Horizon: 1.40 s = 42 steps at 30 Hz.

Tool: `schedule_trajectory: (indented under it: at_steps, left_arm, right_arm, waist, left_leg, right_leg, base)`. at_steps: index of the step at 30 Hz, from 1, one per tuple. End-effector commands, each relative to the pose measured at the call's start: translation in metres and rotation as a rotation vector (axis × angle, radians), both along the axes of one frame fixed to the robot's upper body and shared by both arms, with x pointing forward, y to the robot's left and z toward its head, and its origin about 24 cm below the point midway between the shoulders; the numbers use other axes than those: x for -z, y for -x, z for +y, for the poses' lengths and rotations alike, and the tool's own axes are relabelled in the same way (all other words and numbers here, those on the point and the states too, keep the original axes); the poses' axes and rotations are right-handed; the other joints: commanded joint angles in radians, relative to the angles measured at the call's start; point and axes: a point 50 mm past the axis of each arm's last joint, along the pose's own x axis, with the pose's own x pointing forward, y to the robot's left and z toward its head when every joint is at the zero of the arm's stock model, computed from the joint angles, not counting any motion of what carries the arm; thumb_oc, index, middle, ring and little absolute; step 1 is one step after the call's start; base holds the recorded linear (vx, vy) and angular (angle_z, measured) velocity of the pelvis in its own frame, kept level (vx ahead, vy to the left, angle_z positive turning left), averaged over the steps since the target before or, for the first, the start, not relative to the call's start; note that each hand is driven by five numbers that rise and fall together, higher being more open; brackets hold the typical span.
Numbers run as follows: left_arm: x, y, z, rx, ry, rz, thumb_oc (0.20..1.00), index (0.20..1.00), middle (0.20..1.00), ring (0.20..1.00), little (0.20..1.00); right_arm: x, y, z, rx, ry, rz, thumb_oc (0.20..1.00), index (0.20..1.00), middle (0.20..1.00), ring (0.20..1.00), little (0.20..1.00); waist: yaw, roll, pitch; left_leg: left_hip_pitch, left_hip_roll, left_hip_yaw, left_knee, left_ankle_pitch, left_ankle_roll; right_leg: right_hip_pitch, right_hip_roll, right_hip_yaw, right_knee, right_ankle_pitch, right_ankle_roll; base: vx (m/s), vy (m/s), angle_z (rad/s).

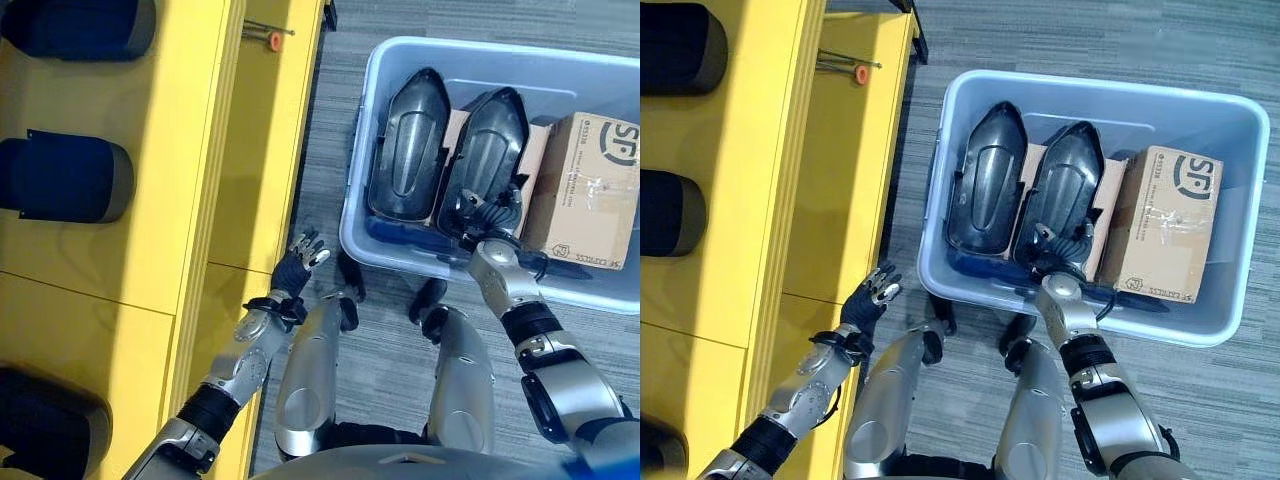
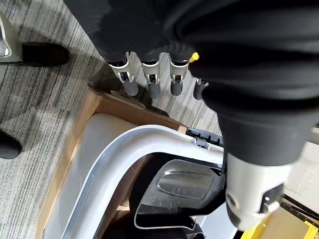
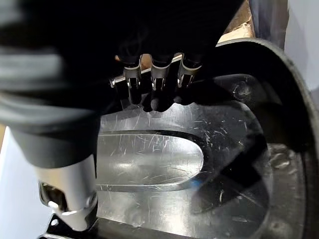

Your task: Move parts from the plastic box to the shelf.

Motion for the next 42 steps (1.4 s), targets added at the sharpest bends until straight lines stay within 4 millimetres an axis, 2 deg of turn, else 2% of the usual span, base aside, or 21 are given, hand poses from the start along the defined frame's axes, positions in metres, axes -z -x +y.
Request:
schedule_trajectory:
  at_steps: [1,3,5,6,7,8,14,17,22,24,26,32,34,35,38,42]
  left_arm:
    - [-0.011,0.011,-0.018,0.044,0.057,-0.071,1.0,1.0,1.0,1.0,1.0]
    - [-0.011,0.012,-0.019,0.041,0.072,-0.072,1.0,1.0,1.0,1.0,1.0]
    - [-0.009,0.013,-0.022,0.037,0.071,-0.071,1.0,1.0,1.0,1.0,1.0]
    - [-0.008,0.014,-0.023,0.028,0.077,-0.074,1.0,1.0,1.0,1.0,1.0]
    - [-0.007,0.015,-0.024,0.024,0.087,-0.078,1.0,1.0,1.0,1.0,1.0]
    - [-0.006,0.018,-0.027,0.049,0.138,-0.078,1.0,1.0,1.0,1.0,1.0]
    - [-0.008,0.019,-0.029,0.058,0.145,-0.111,1.0,1.0,1.0,1.0,1.0]
    - [-0.008,0.02,-0.032,0.057,0.111,-0.119,1.0,1.0,1.0,1.0,1.0]
    - [-0.003,0.016,-0.023,-0.033,0.215,-0.073,1.0,1.0,1.0,1.0,1.0]
    - [-0.009,0.014,-0.023,-0.003,0.246,-0.11,1.0,1.0,1.0,1.0,1.0]
    - [-0.008,0.014,-0.023,0.007,0.243,-0.09,1.0,1.0,1.0,1.0,1.0]
    - [-0.011,0.013,-0.029,0.056,0.201,-0.097,1.0,1.0,1.0,1.0,1.0]
    - [-0.01,0.014,-0.03,0.058,0.178,-0.105,1.0,1.0,1.0,1.0,1.0]
    - [-0.007,0.015,-0.032,0.075,0.168,-0.085,1.0,1.0,1.0,1.0,1.0]
    - [-0.009,0.016,-0.033,0.082,0.183,-0.102,1.0,1.0,1.0,1.0,1.0]
    - [-0.007,0.018,-0.033,0.076,0.192,-0.1,1.0,1.0,1.0,1.0,1.0]
  right_arm:
    - [-0.01,0.004,-0.009,0.046,0.029,-0.105,1.0,1.0,1.0,1.0,1.0]
    - [-0.019,0.004,-0.001,-0.008,0.095,-0.189,1.0,1.0,1.0,1.0,1.0]
    - [-0.046,0.011,0.013,-0.034,0.272,-0.378,1.0,1.0,1.0,1.0,1.0]
    - [-0.069,0.02,0.02,0.0,0.432,-0.529,1.0,1.0,1.0,1.0,1.0]
    - [-0.078,0.024,0.023,-0.001,0.458,-0.594,1.0,1.0,1.0,1.0,1.0]
    - [-0.096,0.036,0.031,0.004,0.471,-0.719,1.0,1.0,1.0,1.0,1.0]
    - [-0.095,0.046,0.024,0.151,0.42,-0.73,1.0,1.0,1.0,1.0,1.0]
    - [-0.09,0.048,0.013,0.221,0.367,-0.722,1.0,1.0,1.0,1.0,1.0]
    - [-0.075,0.039,-0.009,0.317,0.32,-0.563,1.0,1.0,1.0,1.0,1.0]
    - [-0.063,0.029,-0.03,0.334,0.28,-0.424,1.0,1.0,1.0,1.0,1.0]
    - [-0.061,0.023,-0.041,0.304,0.267,-0.389,1.0,1.0,1.0,1.0,1.0]
    - [-0.072,0.011,-0.049,0.259,0.362,-0.362,1.0,1.0,1.0,1.0,1.0]
    - [-0.082,0.007,-0.048,0.261,0.416,-0.383,1.0,1.0,1.0,1.0,1.0]
    - [-0.091,0.008,-0.046,0.278,0.459,-0.442,1.0,1.0,1.0,1.0,1.0]
    - [-0.103,0.01,-0.042,0.282,0.559,-0.495,1.0,1.0,1.0,1.0,1.0]
    - [-0.117,0.016,-0.026,0.278,0.704,-0.599,1.0,1.0,1.0,1.0,1.0]
  waist:
    - [0.003,0.037,-0.03]
    - [-0.003,0.039,-0.03]
    - [-0.013,0.039,-0.03]
    - [-0.023,0.038,-0.03]
    - [-0.029,0.039,-0.03]
    - [-0.043,0.042,-0.03]
    - [-0.067,0.046,-0.03]
    - [-0.073,0.052,-0.03]
    - [-0.071,0.068,-0.03]
    - [-0.059,0.082,-0.03]
    - [-0.05,0.088,-0.03]
    - [-0.031,0.097,-0.03]
    - [-0.023,0.104,-0.03]
    - [-0.023,0.108,-0.03]
    - [-0.025,0.112,-0.03]
    - [-0.031,0.117,-0.03]
  left_leg:
    - [0.053,-0.003,-0.053,-0.05,-0.041,-0.063]
    - [0.053,-0.002,-0.047,-0.055,-0.037,-0.064]
    - [0.061,-0.002,-0.04,-0.068,-0.033,-0.066]
    - [0.072,0.0,-0.033,-0.074,-0.033,-0.066]
    - [0.073,0.001,-0.03,-0.073,-0.034,-0.067]
    - [0.077,0.001,-0.026,-0.07,-0.039,-0.067]
    - [0.096,0.0,-0.012,-0.079,-0.043,-0.066]
    - [0.103,-0.002,-0.008,-0.082,-0.044,-0.063]
    - [0.101,-0.011,-0.013,-0.075,-0.05,-0.058]
    - [0.092,-0.015,-0.017,-0.071,-0.048,-0.059]
    - [0.08,-0.017,-0.023,-0.066,-0.047,-0.061]
    - [0.055,-0.021,-0.029,-0.063,-0.044,-0.06]
    - [0.046,-0.019,-0.025,-0.06,-0.043,-0.062]
    - [0.037,-0.019,-0.026,-0.059,-0.042,-0.062]
    - [0.034,-0.022,-0.023,-0.064,-0.041,-0.062]
    - [0.031,-0.024,-0.019,-0.073,-0.038,-0.064]
  right_leg:
    - [-0.031,0.018,0.013,0.061,0.008,0.038]
    - [-0.036,0.02,0.017,0.057,0.01,0.038]
    - [-0.036,0.02,0.023,0.05,0.015,0.041]
    - [-0.031,0.019,0.027,0.045,0.014,0.044]
    - [-0.032,0.017,0.03,0.046,0.014,0.045]
    - [-0.034,0.013,0.046,0.046,0.013,0.051]
    - [-0.029,0.024,0.07,0.035,0.01,0.05]
    - [-0.026,0.026,0.076,0.033,0.011,0.05]
    - [-0.028,0.018,0.084,0.049,0.003,0.049]
    - [-0.032,0.01,0.078,0.054,0.001,0.046]
    - [-0.042,0.005,0.073,0.066,-0.001,0.045]
    - [-0.063,-0.003,0.062,0.083,-0.006,0.043]
    - [-0.072,-0.01,0.059,0.088,-0.006,0.042]
    - [-0.082,-0.013,0.06,0.096,-0.009,0.044]
    - [-0.09,-0.013,0.064,0.095,-0.008,0.047]
    - [-0.099,-0.009,0.073,0.086,-0.003,0.052]
  base:
    - [-0.01,0.02,-0.04]
    - [-0.02,0.029,-0.06]
    - [-0.03,0.033,-0.05]
    - [-0.01,0.046,-0.08]
    - [-0.01,0.078,-0.13]
    - [-0.01,0.069,-0.15]
    - [0.01,0.032,-0.06]
    - [0.01,0.011,-0.03]
    - [0.01,-0.008,-0.05]
    - [0.01,-0.038,-0.07]
    - [0.0,-0.051,0.0]
    - [-0.01,-0.025,0.03]
    - [0.0,0.0,0.0]
    - [-0.01,0.012,0.03]
    - [-0.01,0.027,0.04]
    - [-0.02,0.035,0.02]
